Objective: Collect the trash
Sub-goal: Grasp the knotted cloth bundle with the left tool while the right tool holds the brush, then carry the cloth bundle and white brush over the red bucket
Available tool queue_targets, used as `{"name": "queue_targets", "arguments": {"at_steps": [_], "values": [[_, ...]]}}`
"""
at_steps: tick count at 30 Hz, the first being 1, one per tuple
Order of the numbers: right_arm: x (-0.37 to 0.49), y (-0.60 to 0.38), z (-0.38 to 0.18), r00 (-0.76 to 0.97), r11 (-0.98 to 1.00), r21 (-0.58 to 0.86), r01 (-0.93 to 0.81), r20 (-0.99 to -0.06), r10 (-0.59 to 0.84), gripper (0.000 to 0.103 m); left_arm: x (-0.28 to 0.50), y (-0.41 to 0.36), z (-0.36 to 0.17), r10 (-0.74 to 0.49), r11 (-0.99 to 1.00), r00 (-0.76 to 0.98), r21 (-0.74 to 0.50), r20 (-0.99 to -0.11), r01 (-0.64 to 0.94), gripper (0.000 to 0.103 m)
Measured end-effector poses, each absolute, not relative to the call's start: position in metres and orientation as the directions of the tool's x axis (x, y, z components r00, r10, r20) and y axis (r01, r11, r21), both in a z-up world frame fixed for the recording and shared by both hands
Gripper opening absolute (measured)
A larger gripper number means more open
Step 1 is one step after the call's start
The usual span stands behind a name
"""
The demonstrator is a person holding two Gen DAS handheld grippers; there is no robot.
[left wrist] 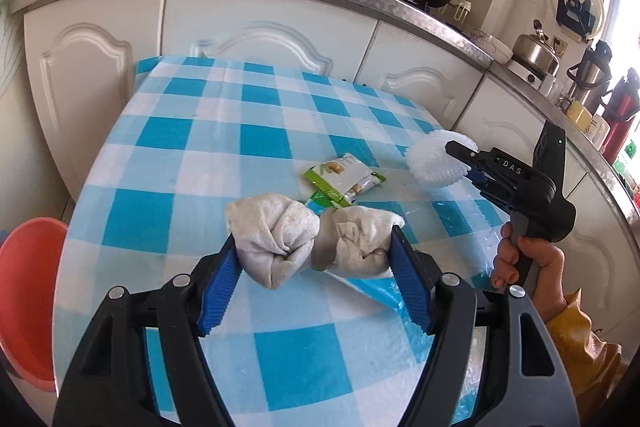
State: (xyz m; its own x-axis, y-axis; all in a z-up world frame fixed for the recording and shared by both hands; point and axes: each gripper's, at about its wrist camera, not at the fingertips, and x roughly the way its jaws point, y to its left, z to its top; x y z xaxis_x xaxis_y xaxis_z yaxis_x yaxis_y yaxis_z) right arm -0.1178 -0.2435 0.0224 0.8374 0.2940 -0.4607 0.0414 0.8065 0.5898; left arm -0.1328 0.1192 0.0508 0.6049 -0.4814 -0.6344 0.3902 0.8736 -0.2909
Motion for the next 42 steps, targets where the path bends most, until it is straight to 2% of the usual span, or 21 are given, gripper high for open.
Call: {"name": "queue_targets", "arguments": {"at_steps": [6,12,21,31,42], "values": [[-0.136,-0.234,0.024,0.834,0.820,0.565,0.086,-0.491,0.251,0.039,-0.148,0.165,0.049,-0.430,0.903,0.646,-0.281,-0.630,0.326,0.071],[-0.147,-0.206,0.051,0.836,0.846,0.532,0.042,-0.482,0.262,0.039,-0.160,0.218,0.049,-0.358,0.932,0.693,-0.282,-0.626,0.227,0.071],[-0.145,-0.125,0.105,0.805,0.837,0.521,-0.166,-0.418,0.420,0.039,-0.167,0.305,0.044,-0.190,0.959,0.754,-0.285,-0.628,0.004,0.071],[-0.126,0.017,0.122,0.617,0.783,0.456,-0.422,-0.488,0.617,0.039,-0.171,0.374,0.036,-0.053,0.938,0.776,-0.298,-0.628,-0.176,0.072],[-0.104,0.137,0.100,0.429,0.716,0.392,-0.578,-0.601,0.675,0.042,-0.161,0.390,0.019,-0.006,0.940,0.757,-0.262,-0.654,-0.219,0.072]]}}
